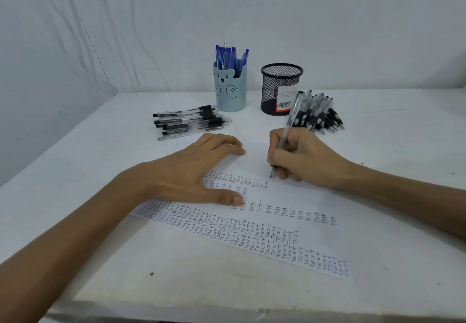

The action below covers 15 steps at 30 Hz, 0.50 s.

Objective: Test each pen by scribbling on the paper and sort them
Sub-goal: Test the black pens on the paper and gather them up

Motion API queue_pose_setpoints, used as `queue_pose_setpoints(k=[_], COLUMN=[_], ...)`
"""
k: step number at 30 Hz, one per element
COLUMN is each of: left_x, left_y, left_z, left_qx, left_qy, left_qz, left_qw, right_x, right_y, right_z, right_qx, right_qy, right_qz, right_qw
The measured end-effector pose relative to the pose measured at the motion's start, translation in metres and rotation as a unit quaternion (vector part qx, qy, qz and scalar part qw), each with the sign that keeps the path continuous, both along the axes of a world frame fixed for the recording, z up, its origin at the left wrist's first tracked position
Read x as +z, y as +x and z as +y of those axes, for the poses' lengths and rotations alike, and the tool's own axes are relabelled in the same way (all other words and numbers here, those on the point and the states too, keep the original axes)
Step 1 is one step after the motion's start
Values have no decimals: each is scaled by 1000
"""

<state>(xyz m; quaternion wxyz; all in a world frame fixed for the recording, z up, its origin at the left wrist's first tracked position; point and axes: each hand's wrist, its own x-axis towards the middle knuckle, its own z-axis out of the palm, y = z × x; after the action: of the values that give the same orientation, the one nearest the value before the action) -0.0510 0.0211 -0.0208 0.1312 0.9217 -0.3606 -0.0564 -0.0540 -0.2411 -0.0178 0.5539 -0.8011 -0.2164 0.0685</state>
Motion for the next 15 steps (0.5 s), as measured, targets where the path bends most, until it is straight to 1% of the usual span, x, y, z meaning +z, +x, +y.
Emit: queue_pose_setpoints(k=[3,5,6,8,10,13,15], left_x=[1,1,2,1,0,-1,-2], left_y=[1,2,4,8,16,24,27], left_z=[2,3,5,9,16,26,32], left_qx=[-4,-7,-4,7,29,85,112], left_qy=[-8,-28,-37,-40,-26,-20,-9], left_qz=[-10,-32,-56,-135,-216,-272,-298], left_qw=[1000,999,998,990,976,958,948], right_x=[4,5,4,1,0,2,6], right_y=[6,9,11,11,11,12,11], right_z=[-1,-1,-1,-2,-2,-3,-1], right_qx=[-20,-21,-16,-4,-1,-16,-34], right_qy=[109,157,172,171,148,163,199], right_qz=[83,122,126,108,94,103,143], right_qw=[990,980,977,979,985,981,969])
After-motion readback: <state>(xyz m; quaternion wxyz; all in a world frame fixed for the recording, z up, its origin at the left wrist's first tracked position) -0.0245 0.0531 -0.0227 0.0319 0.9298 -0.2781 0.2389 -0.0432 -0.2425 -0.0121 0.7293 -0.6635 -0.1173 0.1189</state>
